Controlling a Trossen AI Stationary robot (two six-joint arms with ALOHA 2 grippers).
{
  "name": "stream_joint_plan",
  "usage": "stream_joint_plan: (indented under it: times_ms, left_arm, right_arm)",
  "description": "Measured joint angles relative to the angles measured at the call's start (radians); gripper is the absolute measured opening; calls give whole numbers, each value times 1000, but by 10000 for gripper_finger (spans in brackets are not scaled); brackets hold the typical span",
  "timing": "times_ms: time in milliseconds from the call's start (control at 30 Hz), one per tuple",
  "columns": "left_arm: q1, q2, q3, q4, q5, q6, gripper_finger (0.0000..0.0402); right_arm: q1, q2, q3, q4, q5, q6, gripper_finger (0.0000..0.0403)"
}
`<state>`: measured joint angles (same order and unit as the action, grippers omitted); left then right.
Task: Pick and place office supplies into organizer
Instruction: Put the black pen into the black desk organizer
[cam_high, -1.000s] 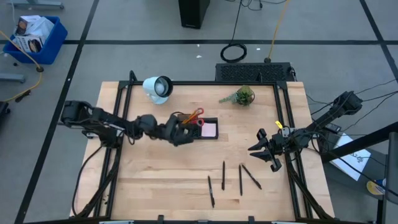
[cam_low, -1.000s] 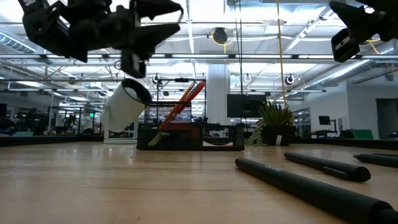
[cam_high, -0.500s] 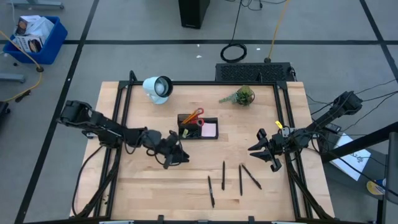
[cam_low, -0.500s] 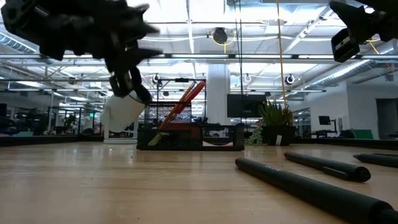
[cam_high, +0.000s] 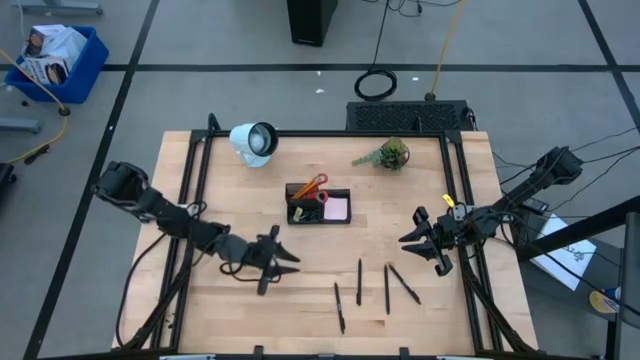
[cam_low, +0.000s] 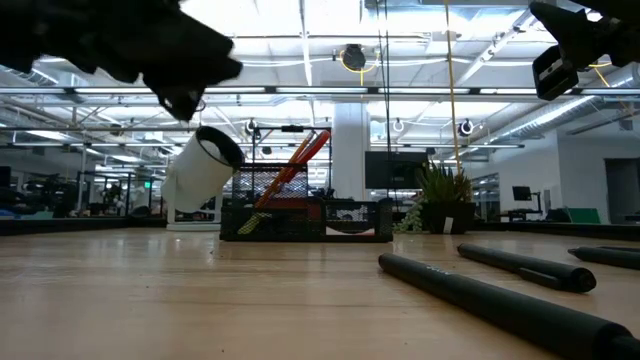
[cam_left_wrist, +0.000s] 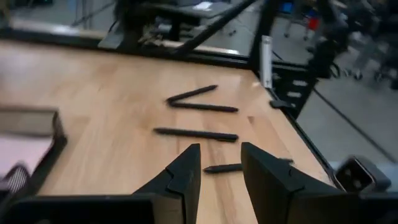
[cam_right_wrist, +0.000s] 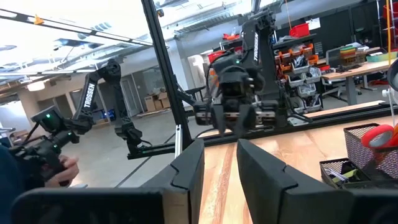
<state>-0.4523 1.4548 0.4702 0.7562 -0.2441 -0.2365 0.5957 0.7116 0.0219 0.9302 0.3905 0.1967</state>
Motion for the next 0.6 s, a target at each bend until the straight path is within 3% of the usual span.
stream_joint_plan:
  times_ms: [267,500,600]
  left_arm:
    - [-49,0,0,77,-44,48,117]
    - [-51,0,0,78,-21,-96,117]
    - [-46,0,0,62,-21,-68,117]
  right_arm:
    - [0,0,0,0,0,0,89]
    - [0,1,0,5,5,0,89]
    - [-1,-1,0,55,93,24,89]
